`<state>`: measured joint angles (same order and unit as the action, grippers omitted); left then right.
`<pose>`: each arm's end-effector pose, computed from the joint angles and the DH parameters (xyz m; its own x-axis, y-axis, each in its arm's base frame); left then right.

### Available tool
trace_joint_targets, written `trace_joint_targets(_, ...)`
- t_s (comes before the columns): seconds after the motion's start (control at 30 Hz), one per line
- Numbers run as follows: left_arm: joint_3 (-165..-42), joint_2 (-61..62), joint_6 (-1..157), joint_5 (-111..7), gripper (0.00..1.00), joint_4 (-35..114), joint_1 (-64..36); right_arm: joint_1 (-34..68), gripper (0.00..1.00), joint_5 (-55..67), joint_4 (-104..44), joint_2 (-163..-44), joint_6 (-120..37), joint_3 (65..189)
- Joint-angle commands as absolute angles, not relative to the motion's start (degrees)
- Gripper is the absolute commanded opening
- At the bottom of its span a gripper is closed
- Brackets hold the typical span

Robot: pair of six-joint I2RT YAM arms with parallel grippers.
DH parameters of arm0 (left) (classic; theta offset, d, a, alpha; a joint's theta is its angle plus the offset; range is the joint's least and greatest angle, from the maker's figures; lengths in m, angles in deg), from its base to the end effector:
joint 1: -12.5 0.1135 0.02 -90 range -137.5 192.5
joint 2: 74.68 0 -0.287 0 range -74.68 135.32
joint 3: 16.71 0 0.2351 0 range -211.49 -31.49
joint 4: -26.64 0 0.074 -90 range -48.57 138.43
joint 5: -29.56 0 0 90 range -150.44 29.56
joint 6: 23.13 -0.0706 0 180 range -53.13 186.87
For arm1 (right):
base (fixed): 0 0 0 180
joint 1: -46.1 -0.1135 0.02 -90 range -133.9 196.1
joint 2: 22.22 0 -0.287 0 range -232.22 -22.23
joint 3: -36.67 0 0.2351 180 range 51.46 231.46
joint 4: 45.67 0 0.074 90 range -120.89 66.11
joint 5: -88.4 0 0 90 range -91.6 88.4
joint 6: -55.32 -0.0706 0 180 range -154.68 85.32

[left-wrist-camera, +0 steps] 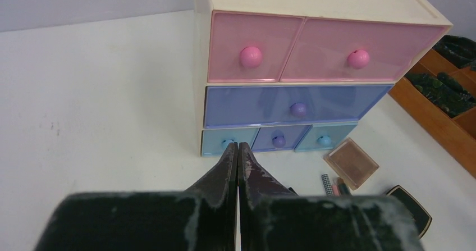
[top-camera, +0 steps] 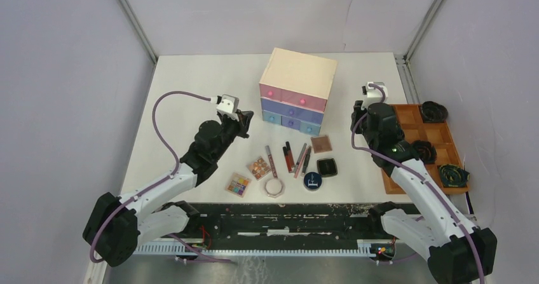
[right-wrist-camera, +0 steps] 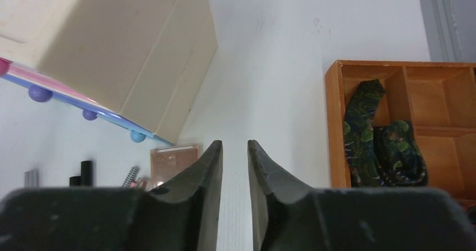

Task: Organize the makeup
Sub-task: Open the drawer in the storage box.

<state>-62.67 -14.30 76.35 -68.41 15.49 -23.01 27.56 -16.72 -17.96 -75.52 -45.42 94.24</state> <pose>0.2088 -0.1370 0.2962 -0.1220 -0.1133 -0.9860 0.4486 0.8799 -0.1566 0.2081 0.0504 0.3046 -0.3855 0.0605 -0.9207 -0.0084 0.9976 0.0690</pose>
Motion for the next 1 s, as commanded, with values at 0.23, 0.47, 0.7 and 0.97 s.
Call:
trace_joint_targets(0.23,-64.57,-8.31,72.94,-64.27,0.14,4.81,-23.25,27.31,0.01,-11.88,-16.38,-81.87,-44.79,110.27)
trace_joint_targets(0.47,-66.32,-8.64,71.79,-63.28,0.05,6.55,-23.27,27.14,0.01,-3.77,-13.70,-89.47,-45.47,122.18)
trace_joint_targets(0.7,-68.61,-8.61,71.19,-63.80,0.03,9.16,-23.27,25.66,0.01,3.40,-14.28,-99.28,-47.18,130.36)
trace_joint_targets(0.97,-69.88,-6.34,72.38,-63.85,0.03,8.21,-23.27,23.57,0.01,7.93,-18.25,-108.52,-47.07,134.47)
